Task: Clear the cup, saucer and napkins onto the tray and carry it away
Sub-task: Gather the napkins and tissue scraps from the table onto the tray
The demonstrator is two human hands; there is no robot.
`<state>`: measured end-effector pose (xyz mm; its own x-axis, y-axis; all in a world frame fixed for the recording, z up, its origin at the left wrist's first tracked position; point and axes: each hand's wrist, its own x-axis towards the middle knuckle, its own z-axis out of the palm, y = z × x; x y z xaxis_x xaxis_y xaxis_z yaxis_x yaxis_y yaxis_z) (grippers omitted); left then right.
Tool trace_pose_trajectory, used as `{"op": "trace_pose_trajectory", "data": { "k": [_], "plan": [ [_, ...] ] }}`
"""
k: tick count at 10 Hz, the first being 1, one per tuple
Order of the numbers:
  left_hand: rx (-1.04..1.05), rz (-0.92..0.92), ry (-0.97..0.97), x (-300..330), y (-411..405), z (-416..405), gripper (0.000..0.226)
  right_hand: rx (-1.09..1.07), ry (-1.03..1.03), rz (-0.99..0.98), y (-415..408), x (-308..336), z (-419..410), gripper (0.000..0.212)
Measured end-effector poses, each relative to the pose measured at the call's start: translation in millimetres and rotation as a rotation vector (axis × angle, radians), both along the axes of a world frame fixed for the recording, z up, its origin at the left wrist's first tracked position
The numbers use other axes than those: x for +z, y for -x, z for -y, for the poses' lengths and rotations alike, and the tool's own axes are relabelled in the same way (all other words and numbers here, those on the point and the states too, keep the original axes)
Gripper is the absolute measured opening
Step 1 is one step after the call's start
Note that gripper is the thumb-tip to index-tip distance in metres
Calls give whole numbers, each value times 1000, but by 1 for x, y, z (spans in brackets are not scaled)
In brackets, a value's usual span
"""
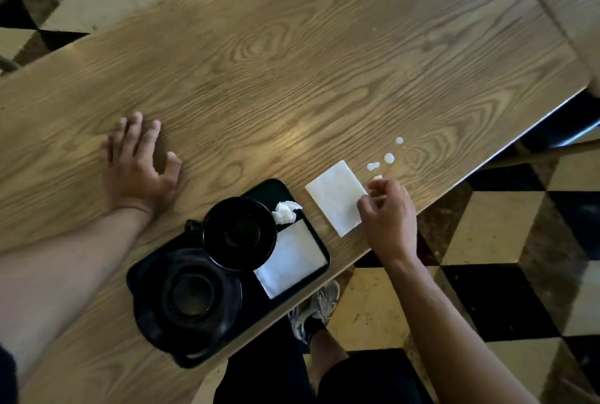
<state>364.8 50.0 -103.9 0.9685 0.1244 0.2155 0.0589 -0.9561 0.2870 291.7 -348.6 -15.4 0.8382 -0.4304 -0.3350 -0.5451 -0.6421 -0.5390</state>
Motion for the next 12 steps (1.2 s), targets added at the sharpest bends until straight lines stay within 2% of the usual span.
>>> {"op": "trace_pose_trajectory", "data": {
  "k": [1, 3, 5, 6, 7, 8, 10, 12],
  "plan": [
    [-6, 5, -5, -1, 1, -2, 63, 84, 201, 89, 11, -2, -6, 21],
    [-4, 11, 16, -1, 1, -1, 63, 120, 110, 49, 15, -8, -39, 36],
    [2, -5, 21, 0, 0, -1, 65, 193, 14, 209, 5, -22, -44, 17],
    [10, -28, 34, 1, 0, 1, 66, 125, -42, 339, -11, -11, -20, 12],
    [15, -36, 38, 3, 0, 1, 67, 49, 48, 394, -40, -5, 12, 13],
    [10, -41, 34, 4, 1, 3, 67, -70, 127, 377, -93, -9, 67, 18],
    [9, -49, 34, 5, 2, 2, 67, 21, 130, 209, -124, -31, 94, 25],
    [10, -47, 40, 0, 0, 0, 67, 97, 102, 329, -84, -37, 76, 25]
  ]
}}
